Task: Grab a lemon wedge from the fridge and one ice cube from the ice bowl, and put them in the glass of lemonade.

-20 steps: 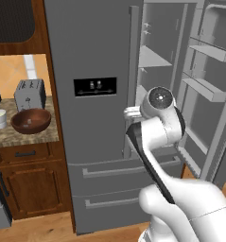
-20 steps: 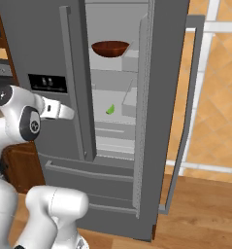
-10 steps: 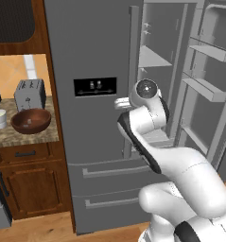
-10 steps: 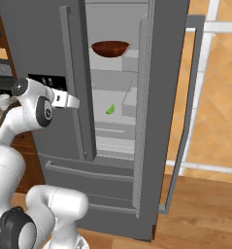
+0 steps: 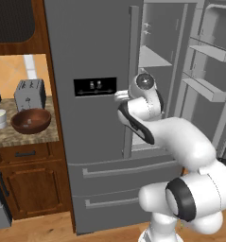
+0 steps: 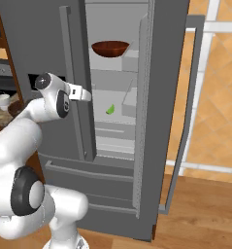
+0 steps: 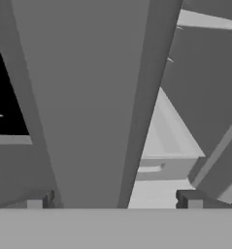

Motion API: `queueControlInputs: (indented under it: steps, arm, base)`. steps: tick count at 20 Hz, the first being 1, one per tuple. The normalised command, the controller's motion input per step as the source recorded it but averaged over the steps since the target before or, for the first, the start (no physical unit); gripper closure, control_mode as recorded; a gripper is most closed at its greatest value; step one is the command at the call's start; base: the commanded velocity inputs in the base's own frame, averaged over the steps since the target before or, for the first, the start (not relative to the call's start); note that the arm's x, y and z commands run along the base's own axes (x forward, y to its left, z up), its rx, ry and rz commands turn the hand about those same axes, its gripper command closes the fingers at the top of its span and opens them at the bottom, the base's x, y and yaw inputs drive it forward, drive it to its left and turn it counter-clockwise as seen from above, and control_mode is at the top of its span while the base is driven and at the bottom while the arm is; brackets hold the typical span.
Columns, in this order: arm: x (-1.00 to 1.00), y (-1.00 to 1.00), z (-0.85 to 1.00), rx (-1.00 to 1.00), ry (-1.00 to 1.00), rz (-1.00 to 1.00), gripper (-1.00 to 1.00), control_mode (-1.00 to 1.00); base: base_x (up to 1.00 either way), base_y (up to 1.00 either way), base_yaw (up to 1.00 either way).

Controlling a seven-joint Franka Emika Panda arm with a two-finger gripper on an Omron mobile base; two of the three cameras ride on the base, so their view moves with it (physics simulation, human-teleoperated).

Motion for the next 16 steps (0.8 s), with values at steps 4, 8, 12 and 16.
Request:
queueControlInputs:
  steps: [4,8,12,16]
  arm:
    - [0.8,-0.07,-0.24,0.04,0.0,0.1,-1.0,-1.0]
    - [0.84,-0.01,-0.33,0.01,0.0,0.07,-1.0,-1.0]
    - [0.88,0.02,-0.32,0.0,0.0,0.01,-1.0,-1.0]
    - [0.78,0.17,-0.13,0.0,0.07,0.0,1.0,-1.0]
  base:
    - [0.0,0.0,0.0]
    - [0.0,0.0,0.0]
    - [0.0,0.0,0.0]
    - [0.0,0.0,0.0]
